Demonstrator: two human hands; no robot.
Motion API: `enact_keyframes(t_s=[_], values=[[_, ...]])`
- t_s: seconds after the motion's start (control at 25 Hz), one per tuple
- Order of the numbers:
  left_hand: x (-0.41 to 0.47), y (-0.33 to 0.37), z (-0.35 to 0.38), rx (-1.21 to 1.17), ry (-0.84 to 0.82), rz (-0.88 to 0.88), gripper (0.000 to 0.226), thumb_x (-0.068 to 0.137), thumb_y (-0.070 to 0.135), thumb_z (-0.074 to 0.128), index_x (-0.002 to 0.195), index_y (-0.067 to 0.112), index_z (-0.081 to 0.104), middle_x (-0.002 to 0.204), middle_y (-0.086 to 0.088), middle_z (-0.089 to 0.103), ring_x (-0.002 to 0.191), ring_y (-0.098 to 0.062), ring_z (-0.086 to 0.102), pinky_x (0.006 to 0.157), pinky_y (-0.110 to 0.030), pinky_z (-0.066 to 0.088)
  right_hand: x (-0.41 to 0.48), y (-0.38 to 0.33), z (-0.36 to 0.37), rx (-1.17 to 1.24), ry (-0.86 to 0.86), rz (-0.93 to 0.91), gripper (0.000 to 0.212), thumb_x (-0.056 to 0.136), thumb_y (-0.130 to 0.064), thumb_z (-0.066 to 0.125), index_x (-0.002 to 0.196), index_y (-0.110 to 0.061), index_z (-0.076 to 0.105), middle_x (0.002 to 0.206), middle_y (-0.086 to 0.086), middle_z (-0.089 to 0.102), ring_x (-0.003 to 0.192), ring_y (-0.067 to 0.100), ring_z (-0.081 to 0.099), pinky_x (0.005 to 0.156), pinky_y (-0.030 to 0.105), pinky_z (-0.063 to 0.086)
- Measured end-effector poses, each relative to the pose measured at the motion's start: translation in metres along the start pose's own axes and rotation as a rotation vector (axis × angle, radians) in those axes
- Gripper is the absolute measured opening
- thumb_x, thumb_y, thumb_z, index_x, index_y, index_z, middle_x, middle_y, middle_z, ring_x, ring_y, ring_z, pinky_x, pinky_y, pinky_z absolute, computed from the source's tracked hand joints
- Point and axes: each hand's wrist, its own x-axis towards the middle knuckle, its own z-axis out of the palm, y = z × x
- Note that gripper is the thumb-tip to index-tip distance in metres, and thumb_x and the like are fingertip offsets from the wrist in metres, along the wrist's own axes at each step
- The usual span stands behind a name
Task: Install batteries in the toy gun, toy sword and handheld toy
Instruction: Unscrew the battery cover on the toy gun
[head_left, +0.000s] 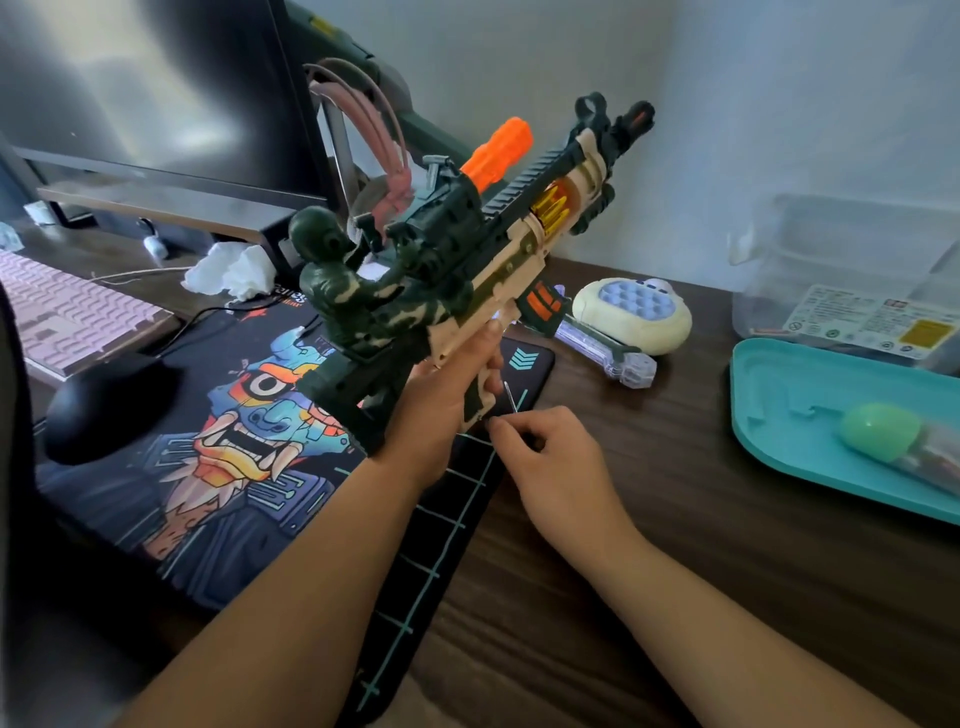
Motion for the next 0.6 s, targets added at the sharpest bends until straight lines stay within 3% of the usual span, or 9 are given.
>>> enact_keyframes(t_s=[0.08,0.16,0.28,0.4,0.6], values=[[-0.0028,0.0009,0.0029,0.042,-0.005,-0.031,0.022,0.083,0.038,0.063,0.070,0.021,0.061,0.063,0.004,0.055,0.059,-0.011,0.050,0.059,-0.028,0.039,0.0013,-0.0030,0.0041,0.072,-0.017,0.025,0.032,0.091,-0.029,0.057,0.080,-0.003,0.071,0.073,0.011,0.057,0.070,0.013,0.051,0.054,0.015,0.033],[-0.0041,-0.0003,0.0043,0.083,-0.030,-0.041,0.025,0.084,0.040,0.063,0.070,0.019,0.059,0.061,0.005,0.054,0.058,-0.010,0.049,0.060,-0.029,0.039,0.0005,-0.0054,0.0075,0.162,-0.018,0.053,0.034,0.090,-0.026,0.058,0.081,0.006,0.065,0.064,0.018,0.048,0.055,0.019,0.040,0.053,0.028,0.028],[-0.0054,-0.0004,0.0052,0.104,-0.044,-0.042,0.027,0.088,0.040,0.062,0.071,0.018,0.059,0.061,0.004,0.053,0.059,-0.010,0.050,0.065,-0.031,0.042,0.0013,-0.0059,0.0080,0.248,-0.017,0.142,0.029,0.089,-0.025,0.060,0.074,-0.001,0.068,0.059,0.007,0.044,0.057,0.015,0.035,0.054,0.029,0.027],[-0.0055,0.0009,0.0070,0.076,-0.031,-0.012,0.028,0.093,0.035,0.061,0.071,0.017,0.059,0.062,0.003,0.052,0.062,-0.013,0.050,0.069,-0.034,0.043,0.0050,-0.0046,0.0085,0.342,-0.012,0.224,0.026,0.085,-0.022,0.062,0.075,0.002,0.068,0.063,0.008,0.043,0.061,0.017,0.035,0.058,0.031,0.028],[-0.0054,0.0021,0.0090,0.109,0.009,0.009,0.027,0.098,0.025,0.056,0.072,0.017,0.058,0.064,0.002,0.052,0.062,-0.009,0.051,0.064,-0.020,0.046,0.0045,-0.0046,0.0093,0.319,0.002,0.222,0.018,0.081,-0.016,0.063,0.068,-0.006,0.068,0.055,0.000,0.051,0.054,0.013,0.040,0.052,0.028,0.032]])
